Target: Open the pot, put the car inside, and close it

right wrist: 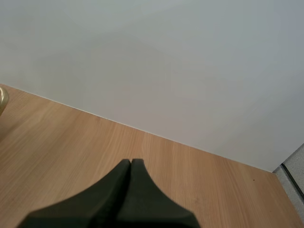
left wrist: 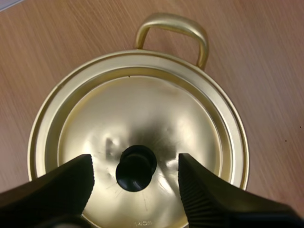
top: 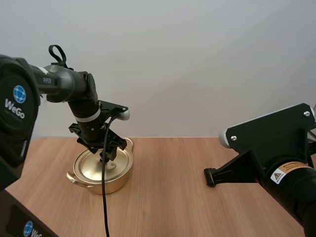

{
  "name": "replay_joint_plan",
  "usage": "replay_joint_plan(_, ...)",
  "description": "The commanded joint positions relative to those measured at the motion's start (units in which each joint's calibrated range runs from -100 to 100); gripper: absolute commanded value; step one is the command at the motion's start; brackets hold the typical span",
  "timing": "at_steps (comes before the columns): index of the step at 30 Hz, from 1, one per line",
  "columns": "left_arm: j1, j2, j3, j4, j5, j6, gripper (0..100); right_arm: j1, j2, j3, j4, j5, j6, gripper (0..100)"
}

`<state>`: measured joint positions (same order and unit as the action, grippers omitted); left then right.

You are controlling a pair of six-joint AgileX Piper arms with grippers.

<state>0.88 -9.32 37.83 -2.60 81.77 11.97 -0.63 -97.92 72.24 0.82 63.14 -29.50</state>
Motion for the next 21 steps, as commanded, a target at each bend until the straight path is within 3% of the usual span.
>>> replay_joint_plan(1,0.0,-0.1,0.0,0.0,0.6,0.1,62,0.0,0.0,0.0,0.0,0.1,0.0,0)
replay_joint_plan(8,0.05,-0.1,0.0,0.3,1.5,0.5,0,0.0,0.0,0.0,0.0,0.1,0.0,0)
replay_joint_plan(14,0.05,-0.8,-0.8,1.3,0.9,0.5,0,0.0,0.0,0.0,0.0,0.1,0.0,0)
replay_joint_plan(21,0.05,-11.2,-10.5,-0.7,-4.1,-3.2,0,0.0,0.2,0.0,0.0,0.1,0.0,0)
